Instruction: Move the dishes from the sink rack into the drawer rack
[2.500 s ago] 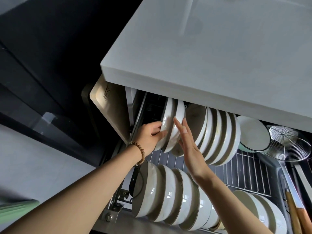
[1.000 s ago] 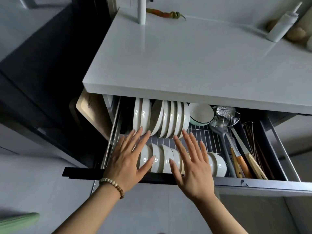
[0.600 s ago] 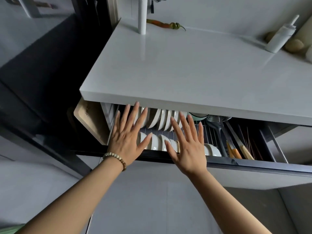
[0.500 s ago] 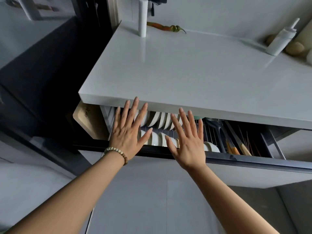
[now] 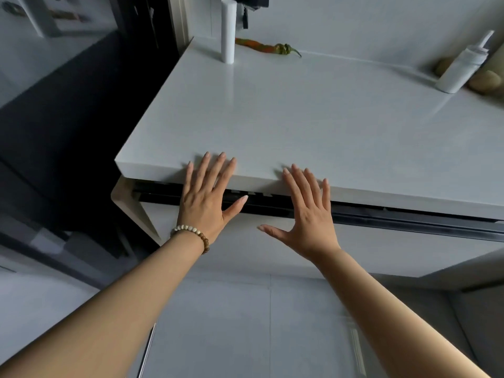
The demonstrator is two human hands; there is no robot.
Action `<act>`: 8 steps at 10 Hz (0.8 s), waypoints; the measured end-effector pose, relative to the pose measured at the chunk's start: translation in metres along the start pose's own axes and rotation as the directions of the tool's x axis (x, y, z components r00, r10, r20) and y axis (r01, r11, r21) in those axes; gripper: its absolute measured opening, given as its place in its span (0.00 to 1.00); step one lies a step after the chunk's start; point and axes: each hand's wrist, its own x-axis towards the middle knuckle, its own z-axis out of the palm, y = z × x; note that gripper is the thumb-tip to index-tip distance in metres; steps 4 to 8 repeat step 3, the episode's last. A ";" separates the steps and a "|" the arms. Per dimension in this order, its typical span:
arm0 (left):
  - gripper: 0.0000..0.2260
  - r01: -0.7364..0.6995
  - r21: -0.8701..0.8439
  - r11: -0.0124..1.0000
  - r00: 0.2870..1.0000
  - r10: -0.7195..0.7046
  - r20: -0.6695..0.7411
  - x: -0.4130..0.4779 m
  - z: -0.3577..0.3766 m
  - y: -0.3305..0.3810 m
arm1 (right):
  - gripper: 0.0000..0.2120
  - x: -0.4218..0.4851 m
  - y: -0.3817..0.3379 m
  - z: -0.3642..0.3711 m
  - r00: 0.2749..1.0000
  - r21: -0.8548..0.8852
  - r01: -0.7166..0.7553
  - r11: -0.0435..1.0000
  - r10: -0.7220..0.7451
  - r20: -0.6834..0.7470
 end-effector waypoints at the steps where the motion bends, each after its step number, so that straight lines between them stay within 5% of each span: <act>1: 0.33 0.012 0.016 1.000 0.998 -0.013 0.055 0.000 -0.003 0.001 | 0.49 -0.001 0.000 -0.001 0.999 0.001 -0.014 1.000 0.014 0.037; 3: 0.35 0.019 -0.009 1.000 0.956 -0.015 0.293 0.000 -0.033 0.004 | 0.42 -0.002 -0.007 -0.039 0.983 0.115 -0.037 0.993 0.016 0.181; 8: 0.35 0.019 -0.009 1.000 0.956 -0.015 0.293 0.000 -0.033 0.004 | 0.42 -0.002 -0.007 -0.039 0.983 0.115 -0.037 0.993 0.016 0.181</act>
